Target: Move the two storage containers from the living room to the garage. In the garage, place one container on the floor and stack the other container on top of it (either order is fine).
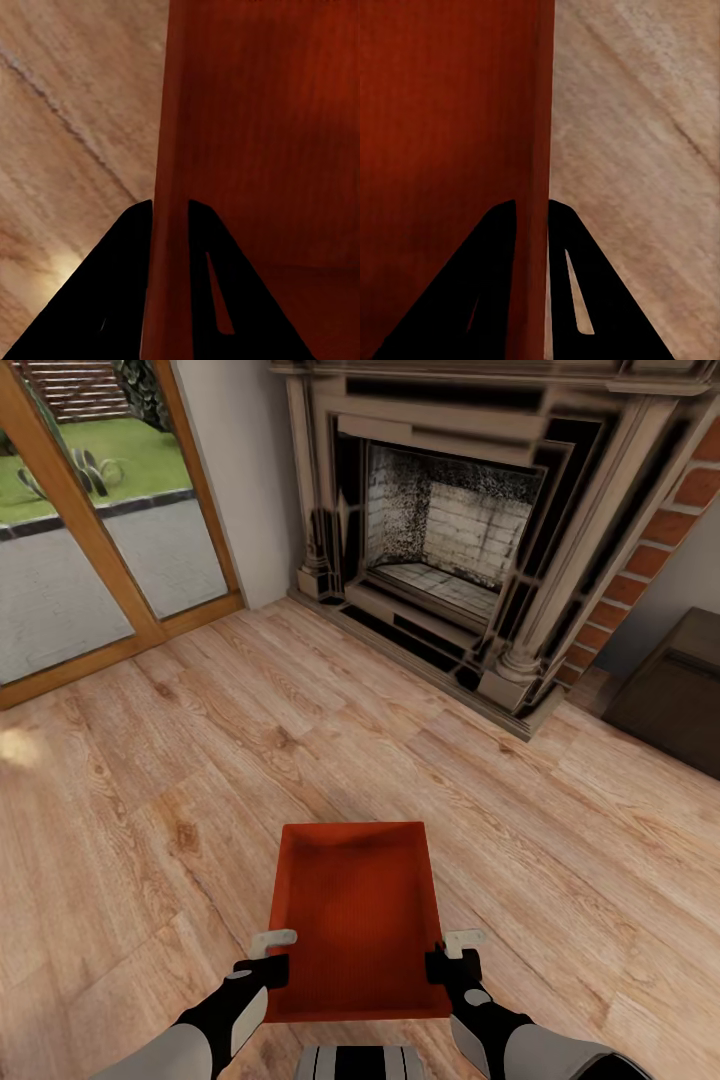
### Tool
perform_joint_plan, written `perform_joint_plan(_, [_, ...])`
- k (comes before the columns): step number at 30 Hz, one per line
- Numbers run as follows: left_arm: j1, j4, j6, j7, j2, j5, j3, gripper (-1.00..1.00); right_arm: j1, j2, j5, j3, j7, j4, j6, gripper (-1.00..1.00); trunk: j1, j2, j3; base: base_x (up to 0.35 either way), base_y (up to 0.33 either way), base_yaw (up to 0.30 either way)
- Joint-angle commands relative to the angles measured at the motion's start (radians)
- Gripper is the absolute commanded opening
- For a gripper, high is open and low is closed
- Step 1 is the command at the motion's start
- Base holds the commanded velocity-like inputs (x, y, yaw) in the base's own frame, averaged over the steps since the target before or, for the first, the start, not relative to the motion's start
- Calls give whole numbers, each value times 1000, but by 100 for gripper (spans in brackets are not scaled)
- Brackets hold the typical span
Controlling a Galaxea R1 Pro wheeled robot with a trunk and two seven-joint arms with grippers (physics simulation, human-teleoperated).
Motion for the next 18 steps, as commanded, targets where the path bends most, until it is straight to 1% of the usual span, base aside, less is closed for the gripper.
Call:
perform_joint_plan(1, [0,-3,6,8,0,-2,6,-100,-1,0,-25,-14,-7,3,-6,-100,0,0,-1,0,0,0])
perform_joint_plan(7, [0,-3,6,8,0,-2,6,-100,-1,0,-26,-14,-7,3,-7,-100,0,0,-1,0,0,0])
perform_joint_plan(18, [0,-3,6,7,1,-1,7,-100,-1,1,-23,-14,-7,3,-7,-100,-42,77,34,0,0,0])
